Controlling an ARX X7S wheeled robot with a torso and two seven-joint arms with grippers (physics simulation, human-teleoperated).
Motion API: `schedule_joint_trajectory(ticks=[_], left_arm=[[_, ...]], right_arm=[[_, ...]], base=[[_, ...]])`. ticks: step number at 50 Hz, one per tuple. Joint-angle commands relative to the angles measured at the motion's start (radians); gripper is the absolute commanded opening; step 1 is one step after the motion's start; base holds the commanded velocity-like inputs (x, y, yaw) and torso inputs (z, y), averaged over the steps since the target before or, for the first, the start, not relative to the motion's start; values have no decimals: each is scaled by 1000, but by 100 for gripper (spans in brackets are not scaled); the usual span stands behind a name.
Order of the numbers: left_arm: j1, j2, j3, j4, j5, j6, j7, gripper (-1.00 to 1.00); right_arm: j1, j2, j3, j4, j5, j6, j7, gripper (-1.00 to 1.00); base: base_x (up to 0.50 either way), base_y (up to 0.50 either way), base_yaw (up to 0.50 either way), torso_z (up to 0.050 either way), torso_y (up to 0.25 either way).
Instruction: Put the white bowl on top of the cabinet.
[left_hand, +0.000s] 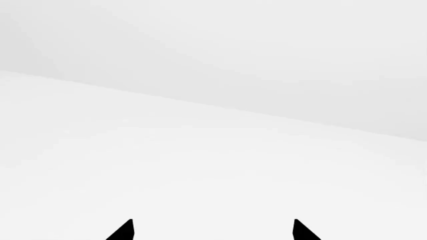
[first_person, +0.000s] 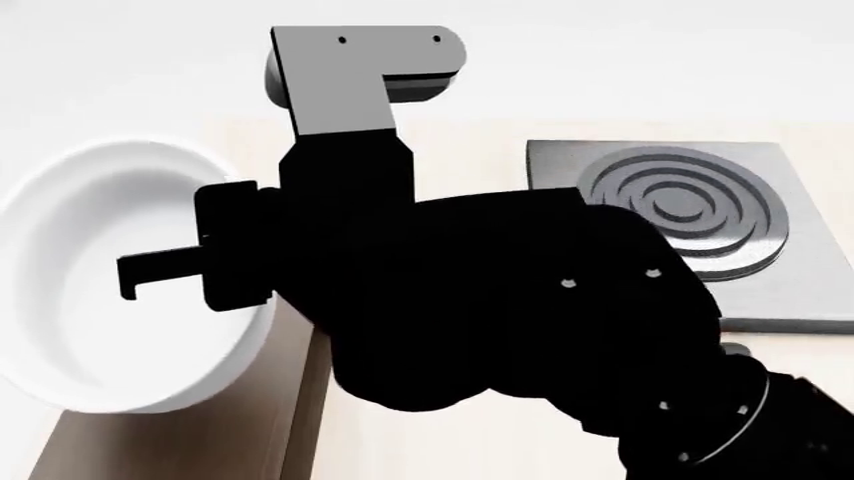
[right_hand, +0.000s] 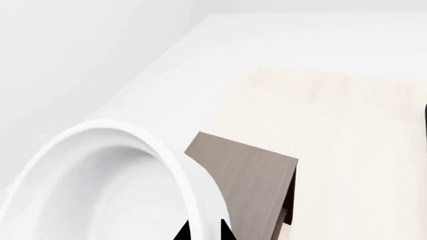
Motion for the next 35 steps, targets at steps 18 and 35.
schedule_joint_trajectory(ticks=[18, 35], left_arm=[[-2, -2, 2, -3, 2, -1, -1, 100], [-4, -2, 4, -6, 3, -3, -3, 100]], right_arm=[[-45, 18, 12, -23, -30, -32, -25, -100], [-65, 12, 9, -1, -55, -54, -78, -100]], base=[[0, 0, 0, 1, 1], [0, 0, 0, 0, 1]])
